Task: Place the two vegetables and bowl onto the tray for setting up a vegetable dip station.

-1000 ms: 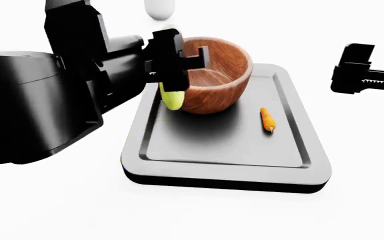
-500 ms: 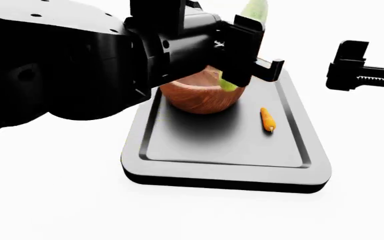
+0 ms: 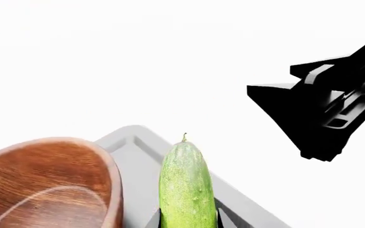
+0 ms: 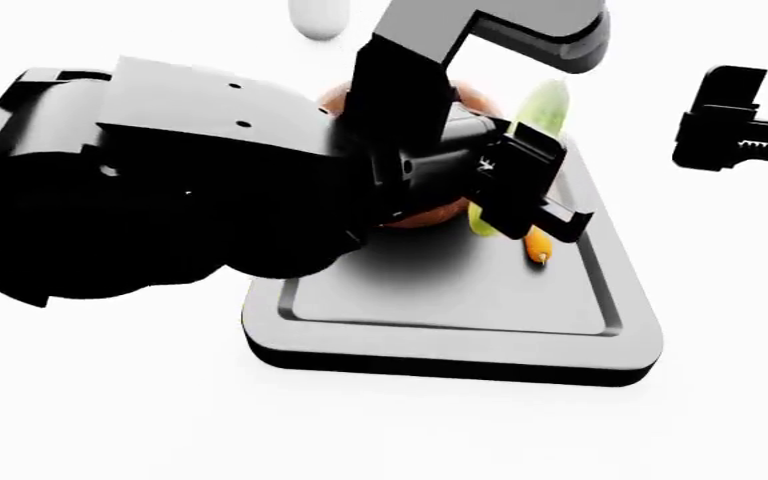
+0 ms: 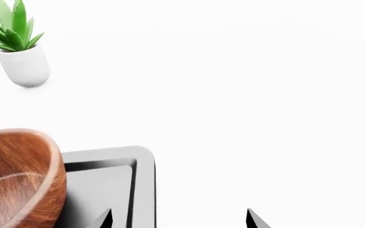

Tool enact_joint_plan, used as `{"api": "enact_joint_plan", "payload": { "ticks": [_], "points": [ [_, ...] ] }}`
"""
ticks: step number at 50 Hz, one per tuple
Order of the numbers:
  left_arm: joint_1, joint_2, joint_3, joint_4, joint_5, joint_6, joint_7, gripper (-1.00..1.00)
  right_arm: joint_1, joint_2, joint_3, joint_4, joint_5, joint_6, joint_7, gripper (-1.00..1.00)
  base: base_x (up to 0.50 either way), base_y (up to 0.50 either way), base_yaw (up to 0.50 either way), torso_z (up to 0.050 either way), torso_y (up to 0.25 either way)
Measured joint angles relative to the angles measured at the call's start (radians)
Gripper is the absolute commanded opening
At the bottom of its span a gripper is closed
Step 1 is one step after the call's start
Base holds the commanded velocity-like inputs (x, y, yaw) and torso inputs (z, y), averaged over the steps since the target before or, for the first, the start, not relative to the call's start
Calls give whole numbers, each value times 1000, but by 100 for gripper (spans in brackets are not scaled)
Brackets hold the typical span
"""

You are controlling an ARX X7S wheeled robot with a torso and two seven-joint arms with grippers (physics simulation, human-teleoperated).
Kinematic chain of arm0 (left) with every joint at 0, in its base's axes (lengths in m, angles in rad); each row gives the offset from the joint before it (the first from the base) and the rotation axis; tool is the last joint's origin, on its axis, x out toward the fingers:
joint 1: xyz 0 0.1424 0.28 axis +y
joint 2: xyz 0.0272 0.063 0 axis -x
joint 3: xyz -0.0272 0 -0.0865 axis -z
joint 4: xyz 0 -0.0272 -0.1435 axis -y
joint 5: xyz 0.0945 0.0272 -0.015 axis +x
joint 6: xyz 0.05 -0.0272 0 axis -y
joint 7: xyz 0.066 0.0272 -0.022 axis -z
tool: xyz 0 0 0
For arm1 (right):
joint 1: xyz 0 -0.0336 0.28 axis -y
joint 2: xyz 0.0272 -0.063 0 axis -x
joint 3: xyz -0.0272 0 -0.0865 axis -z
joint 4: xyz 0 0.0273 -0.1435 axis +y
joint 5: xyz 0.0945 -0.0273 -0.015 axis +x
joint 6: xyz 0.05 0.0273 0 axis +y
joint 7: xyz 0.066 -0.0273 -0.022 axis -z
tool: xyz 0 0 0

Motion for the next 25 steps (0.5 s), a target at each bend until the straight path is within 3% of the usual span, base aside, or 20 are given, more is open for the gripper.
{"api": "enact_joint_plan", "payload": {
  "ticks": [25],
  "points": [
    [63,31,15,8,28,3,-53,-100,0,3,6,2,1,0,0,100,0,0,0,0,0]
  ]
}}
